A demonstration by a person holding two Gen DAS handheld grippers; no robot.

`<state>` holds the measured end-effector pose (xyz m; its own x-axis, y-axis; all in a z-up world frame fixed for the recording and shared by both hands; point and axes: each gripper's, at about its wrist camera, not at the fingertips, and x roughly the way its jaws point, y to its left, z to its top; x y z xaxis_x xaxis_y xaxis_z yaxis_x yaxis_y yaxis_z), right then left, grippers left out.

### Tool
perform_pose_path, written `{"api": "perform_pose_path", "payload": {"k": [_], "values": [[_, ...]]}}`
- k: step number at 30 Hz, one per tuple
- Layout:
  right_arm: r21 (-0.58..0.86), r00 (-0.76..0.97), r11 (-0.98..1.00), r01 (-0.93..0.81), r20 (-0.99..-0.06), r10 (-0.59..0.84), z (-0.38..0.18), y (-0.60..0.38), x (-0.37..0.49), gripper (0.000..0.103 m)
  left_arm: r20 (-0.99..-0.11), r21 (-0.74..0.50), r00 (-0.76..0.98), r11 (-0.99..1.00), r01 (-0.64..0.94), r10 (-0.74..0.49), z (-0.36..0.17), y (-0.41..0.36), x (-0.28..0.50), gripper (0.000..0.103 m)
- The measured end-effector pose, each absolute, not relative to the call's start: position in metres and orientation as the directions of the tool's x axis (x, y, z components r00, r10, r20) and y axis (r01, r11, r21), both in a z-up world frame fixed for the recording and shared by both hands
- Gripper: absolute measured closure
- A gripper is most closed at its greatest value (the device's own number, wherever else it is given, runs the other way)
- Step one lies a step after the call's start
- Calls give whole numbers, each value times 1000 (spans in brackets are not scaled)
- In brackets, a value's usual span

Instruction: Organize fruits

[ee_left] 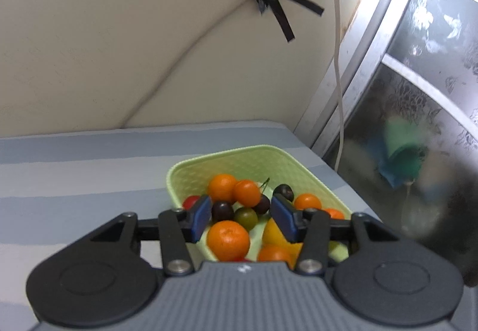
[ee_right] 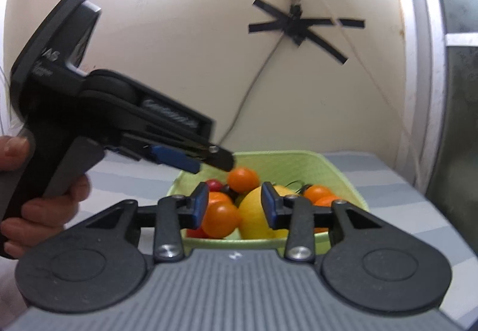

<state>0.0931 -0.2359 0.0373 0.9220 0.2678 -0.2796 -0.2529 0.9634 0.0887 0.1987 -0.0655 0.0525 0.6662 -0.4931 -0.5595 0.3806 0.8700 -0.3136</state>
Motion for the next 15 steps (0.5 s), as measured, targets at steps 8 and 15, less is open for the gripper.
{"api": "perform_pose_path", "payload": {"k": [8,15], "values": [[335,922,934,-122,-310,231,27,-260,24,62,-577,-133,758,950,281,-305,52,-38,106,47],[428,854,900,-82,-436,285,6,-247,-26,61,-615,-66,761,976,209,-205,33,-28,45,29]]}}
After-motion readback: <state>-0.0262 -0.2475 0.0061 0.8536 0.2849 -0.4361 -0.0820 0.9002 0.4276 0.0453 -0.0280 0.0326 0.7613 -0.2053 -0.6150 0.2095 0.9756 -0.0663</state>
